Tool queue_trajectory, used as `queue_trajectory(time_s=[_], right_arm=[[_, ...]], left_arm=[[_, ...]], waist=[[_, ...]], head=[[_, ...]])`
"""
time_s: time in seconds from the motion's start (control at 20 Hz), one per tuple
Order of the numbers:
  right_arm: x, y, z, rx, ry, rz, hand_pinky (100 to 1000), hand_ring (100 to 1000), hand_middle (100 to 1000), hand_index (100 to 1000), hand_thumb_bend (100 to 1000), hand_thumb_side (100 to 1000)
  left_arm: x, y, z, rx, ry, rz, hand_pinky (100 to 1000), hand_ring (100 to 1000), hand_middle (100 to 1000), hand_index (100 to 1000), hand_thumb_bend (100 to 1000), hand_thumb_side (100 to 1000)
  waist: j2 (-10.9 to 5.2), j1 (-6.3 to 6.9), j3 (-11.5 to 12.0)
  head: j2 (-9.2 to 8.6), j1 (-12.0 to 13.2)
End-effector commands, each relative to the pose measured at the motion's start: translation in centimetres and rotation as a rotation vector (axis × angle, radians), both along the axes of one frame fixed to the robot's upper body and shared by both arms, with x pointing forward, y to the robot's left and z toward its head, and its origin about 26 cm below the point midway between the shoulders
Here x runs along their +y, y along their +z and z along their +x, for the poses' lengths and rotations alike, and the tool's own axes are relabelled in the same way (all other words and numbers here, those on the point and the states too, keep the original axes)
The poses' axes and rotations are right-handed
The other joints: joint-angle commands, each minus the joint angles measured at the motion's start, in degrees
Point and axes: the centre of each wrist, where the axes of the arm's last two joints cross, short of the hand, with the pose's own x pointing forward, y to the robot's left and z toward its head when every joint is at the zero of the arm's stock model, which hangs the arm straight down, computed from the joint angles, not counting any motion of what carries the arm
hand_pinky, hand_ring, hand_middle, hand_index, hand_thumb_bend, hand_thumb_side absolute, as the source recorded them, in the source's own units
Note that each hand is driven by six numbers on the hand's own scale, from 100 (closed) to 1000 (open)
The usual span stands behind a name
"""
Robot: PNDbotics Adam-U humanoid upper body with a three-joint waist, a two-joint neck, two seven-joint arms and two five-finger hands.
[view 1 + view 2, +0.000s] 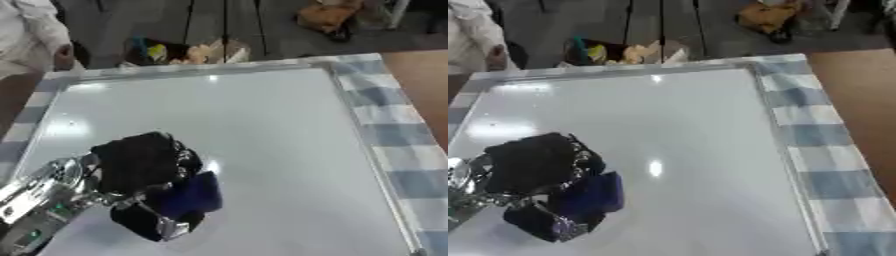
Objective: Wipe the whiteboard clean with a brush.
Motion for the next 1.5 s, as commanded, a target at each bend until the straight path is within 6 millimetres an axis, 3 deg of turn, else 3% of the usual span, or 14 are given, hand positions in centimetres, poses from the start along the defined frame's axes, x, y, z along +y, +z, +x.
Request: queue_trajectory(time_s=[0.05,0.25,0.45,0.6,0.8,1.25,1.5], right_arm=[[0.0,0.9,-0.5,-0.034,0.011,-0.007,825,843,758,839,100,985],[0.0,0.9,-0.5,-0.034,0.012,-0.007,825,843,758,839,100,985],[0.0,0.9,-0.5,-0.034,0.011,-0.007,825,843,758,839,100,986],[0.0,0.9,-0.5,-0.034,0.011,-0.007,825,843,758,839,100,987],[0.0,0.9,-0.5,-0.034,0.01,-0.007,825,843,758,839,100,987],[-0.1,0.9,-0.5,-0.036,0.008,-0.008,825,843,758,839,100,987],[-0.1,0.9,-0.5,-0.036,0.009,-0.006,825,843,758,839,100,986]], left_arm=[[0.3,0.1,0.4,-0.018,-0.019,0.008,260,316,158,214,100,659],[0.6,-0.7,1.1,0.001,-0.025,0.035,272,344,198,258,100,681],[1.0,-1.0,1.4,0.012,-0.039,0.056,340,441,326,366,100,732],[1.2,-1.0,1.4,0.014,-0.057,0.072,401,538,484,477,100,766],[1.5,-1.1,1.6,0.019,-0.068,0.1,447,606,582,586,100,793],[2.0,-0.8,1.6,-0.007,-0.059,0.12,521,695,701,753,136,833],[2.0,-0.7,1.5,-0.028,-0.055,0.113,516,686,667,744,133,838]], waist=[[-1.0,-0.26,0.0],[-0.95,-0.3,-0.2],[-1.03,-0.24,-0.2],[-1.11,-0.2,-0.2],[-1.16,-0.18,-0.3],[-1.29,-0.13,-0.3],[-1.27,-0.14,-0.4]], head=[[-0.11,-0.2],[-0.22,-0.2],[-0.2,-0.2],[-0.22,-0.3],[-0.23,-0.3],[-0.05,-0.4],[-0.15,-0.5]])
